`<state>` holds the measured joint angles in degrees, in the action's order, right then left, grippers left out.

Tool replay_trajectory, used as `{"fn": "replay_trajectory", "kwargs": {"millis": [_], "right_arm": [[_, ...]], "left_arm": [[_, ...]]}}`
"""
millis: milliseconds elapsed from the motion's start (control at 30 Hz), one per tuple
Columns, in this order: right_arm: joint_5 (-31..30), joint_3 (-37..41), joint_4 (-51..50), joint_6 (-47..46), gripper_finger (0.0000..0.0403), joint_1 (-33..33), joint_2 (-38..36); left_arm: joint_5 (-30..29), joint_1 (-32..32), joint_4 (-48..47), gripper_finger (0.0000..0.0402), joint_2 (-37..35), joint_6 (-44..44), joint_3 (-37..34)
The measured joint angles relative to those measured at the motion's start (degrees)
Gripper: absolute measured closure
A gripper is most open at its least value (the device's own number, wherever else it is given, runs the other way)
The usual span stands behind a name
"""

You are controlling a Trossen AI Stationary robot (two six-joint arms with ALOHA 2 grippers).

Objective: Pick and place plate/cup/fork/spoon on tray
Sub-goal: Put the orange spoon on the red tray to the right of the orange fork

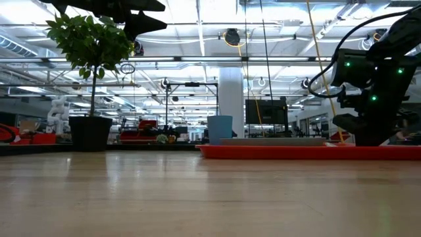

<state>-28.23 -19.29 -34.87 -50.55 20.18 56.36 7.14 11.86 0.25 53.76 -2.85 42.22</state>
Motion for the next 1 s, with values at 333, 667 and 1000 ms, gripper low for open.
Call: {"fn": "replay_trajectory", "kwargs": {"millis": [333, 667, 1000], "right_arm": [[3.61, 0.00, -0.20, -1.00, 0.0317, -0.04, -3.90], [9.29, 0.00, -2.53, -0.80, 0.0319, -0.04, -8.36], [16.12, -0.71, -5.41, 2.23, 0.0350, -1.23, -9.58]], "left_arm": [[0.00, 0.00, -0.02, 0.0131, 0.00, 0.06, 0.00], [0.00, 0.00, -0.04, 0.0131, 0.02, 0.07, 0.00], [0.00, 0.00, -0.04, 0.0131, 0.02, -0.06, 0.00]]}}
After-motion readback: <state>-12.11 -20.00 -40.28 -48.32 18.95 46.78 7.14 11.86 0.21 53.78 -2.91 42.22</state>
